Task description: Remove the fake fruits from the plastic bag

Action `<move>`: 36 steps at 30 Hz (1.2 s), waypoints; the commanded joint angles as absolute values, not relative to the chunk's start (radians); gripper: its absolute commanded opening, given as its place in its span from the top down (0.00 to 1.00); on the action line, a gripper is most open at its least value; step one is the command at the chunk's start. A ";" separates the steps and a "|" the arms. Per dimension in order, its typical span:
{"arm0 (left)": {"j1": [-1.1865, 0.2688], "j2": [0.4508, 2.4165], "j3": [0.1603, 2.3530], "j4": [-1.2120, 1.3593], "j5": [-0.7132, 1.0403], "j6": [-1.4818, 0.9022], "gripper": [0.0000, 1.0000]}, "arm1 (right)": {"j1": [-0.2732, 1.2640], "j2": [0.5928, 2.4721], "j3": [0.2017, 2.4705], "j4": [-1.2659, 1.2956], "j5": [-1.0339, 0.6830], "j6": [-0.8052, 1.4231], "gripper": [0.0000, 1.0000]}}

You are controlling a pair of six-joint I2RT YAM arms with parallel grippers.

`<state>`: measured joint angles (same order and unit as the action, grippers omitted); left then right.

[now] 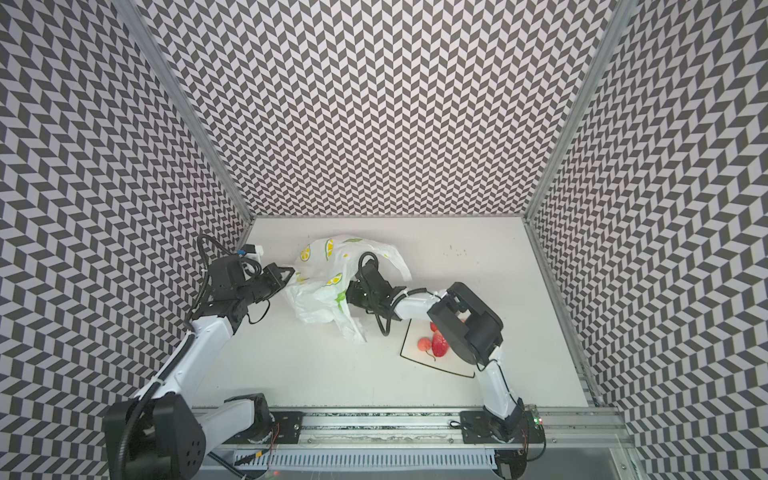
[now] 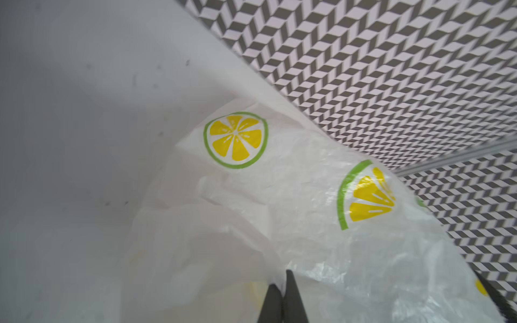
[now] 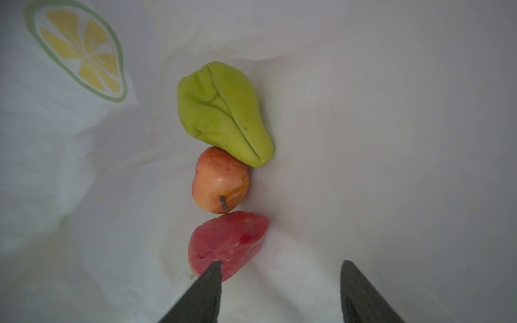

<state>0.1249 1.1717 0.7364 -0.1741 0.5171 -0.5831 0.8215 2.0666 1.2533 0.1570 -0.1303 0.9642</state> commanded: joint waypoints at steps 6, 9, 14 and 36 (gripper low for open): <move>0.174 1.143 0.671 -0.273 0.383 -0.594 0.77 | 0.830 2.003 1.230 0.182 -0.117 0.928 0.32; 0.175 1.079 0.664 -0.289 0.358 -0.600 0.50 | 0.830 1.987 1.229 0.180 -0.125 0.905 0.32; 0.174 0.979 0.678 -0.354 0.331 -0.602 0.11 | 0.836 1.966 1.228 0.183 -0.142 0.868 0.31; -0.225 0.853 1.115 -0.909 0.040 -0.670 0.01 | 0.862 1.919 1.166 0.196 -0.192 0.774 0.33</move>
